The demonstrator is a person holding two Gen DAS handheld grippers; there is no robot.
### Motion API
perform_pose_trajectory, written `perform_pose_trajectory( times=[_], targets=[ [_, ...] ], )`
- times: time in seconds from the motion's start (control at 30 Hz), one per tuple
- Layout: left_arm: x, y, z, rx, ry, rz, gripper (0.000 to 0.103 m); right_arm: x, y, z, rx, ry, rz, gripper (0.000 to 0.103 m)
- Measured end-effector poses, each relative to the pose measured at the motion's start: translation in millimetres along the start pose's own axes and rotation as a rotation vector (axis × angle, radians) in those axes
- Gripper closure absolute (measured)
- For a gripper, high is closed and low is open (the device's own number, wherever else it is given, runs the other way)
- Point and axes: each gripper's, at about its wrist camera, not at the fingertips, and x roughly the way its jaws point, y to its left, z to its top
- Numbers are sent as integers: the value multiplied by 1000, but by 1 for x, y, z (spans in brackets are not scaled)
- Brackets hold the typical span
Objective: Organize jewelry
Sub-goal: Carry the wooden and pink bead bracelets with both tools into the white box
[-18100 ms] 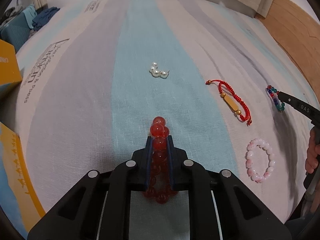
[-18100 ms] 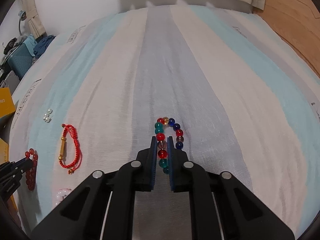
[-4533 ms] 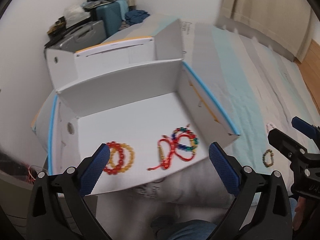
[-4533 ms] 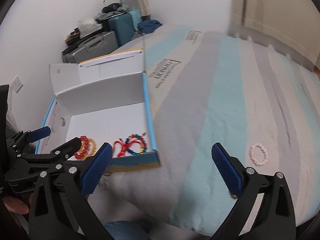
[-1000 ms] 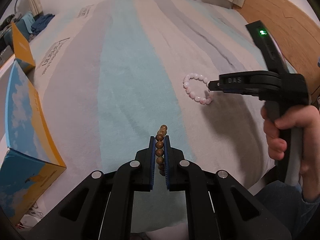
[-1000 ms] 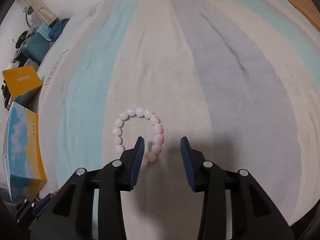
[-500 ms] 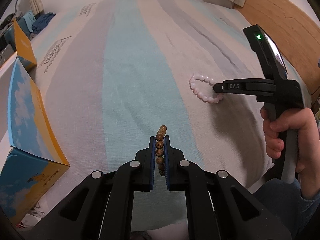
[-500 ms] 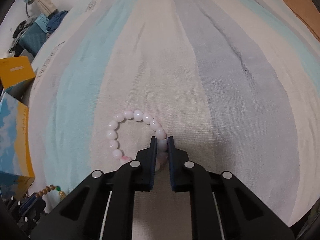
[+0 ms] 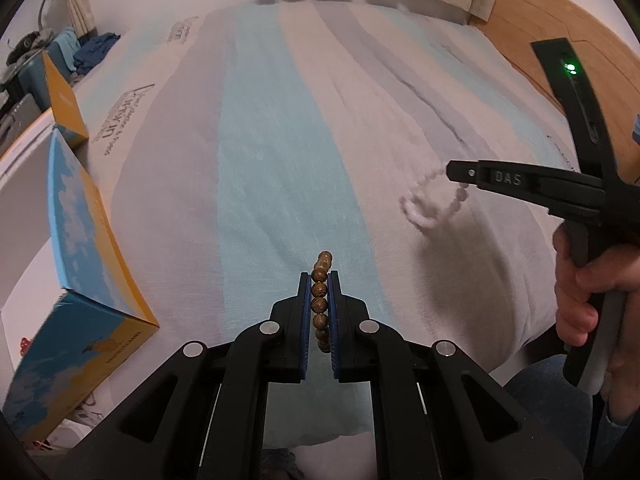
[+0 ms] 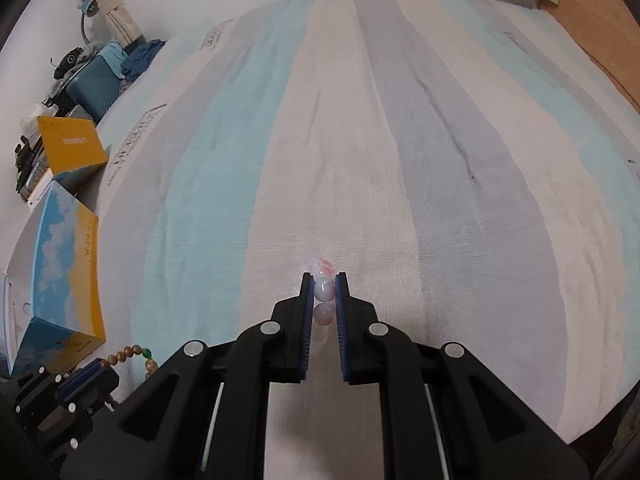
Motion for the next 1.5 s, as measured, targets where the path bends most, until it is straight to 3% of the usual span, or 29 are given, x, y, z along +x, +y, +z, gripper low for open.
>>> perform_pose_trajectory(
  times=[0.8, 1.1, 1.5],
  targets=[
    [-83, 22, 22, -30, -92, 62, 96, -83, 44, 8, -72, -94, -15, 93],
    [-115, 60, 25, -75, -135, 96, 96, -102, 97, 11, -135, -119, 13, 93],
    [-162, 143, 10, -181, -174, 176, 96, -115, 219, 15, -278, -146, 95, 93]
  ],
)
